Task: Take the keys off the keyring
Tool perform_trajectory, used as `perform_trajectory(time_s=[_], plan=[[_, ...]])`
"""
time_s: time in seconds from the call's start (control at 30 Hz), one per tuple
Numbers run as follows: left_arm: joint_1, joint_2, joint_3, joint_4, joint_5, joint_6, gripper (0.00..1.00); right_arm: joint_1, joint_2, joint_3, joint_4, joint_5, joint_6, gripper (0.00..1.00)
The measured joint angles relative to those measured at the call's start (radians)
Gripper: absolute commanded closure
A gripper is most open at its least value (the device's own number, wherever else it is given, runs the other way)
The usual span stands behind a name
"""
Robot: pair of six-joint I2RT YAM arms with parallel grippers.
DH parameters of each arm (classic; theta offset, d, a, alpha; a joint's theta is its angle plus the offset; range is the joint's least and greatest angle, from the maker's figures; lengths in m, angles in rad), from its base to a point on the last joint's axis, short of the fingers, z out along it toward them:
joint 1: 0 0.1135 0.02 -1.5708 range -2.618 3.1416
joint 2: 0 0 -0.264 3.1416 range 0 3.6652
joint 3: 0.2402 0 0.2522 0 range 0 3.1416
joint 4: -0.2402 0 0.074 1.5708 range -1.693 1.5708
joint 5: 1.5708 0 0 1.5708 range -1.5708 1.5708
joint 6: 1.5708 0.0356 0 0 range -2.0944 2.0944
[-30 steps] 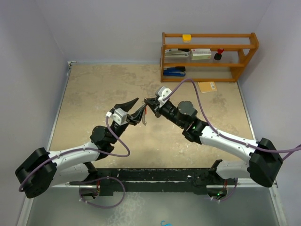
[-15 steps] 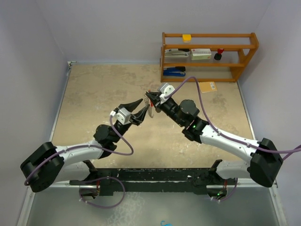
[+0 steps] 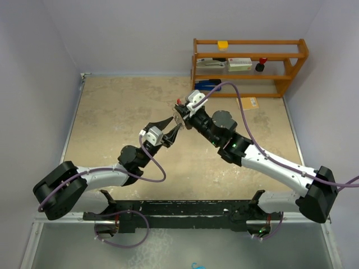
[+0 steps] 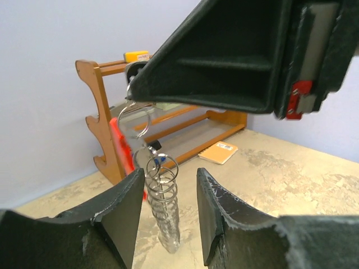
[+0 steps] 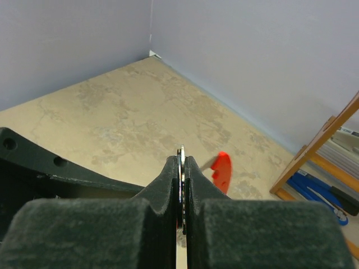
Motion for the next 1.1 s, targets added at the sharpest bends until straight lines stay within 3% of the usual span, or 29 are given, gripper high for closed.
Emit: perform_trajectory(time_s=[0.37,1.1], plan=[[-0.001,0.076,0.000,0.109,-0.097,0.031,0.60,0.035,-0.043,0.030,-0.108,0.039,0.032,1.00],[-0.001,0.092,0.058,0.189,-0.088,0.094,0.59,0.070,-0.042,0.034,-0.141,0.044,0.029,1.00]])
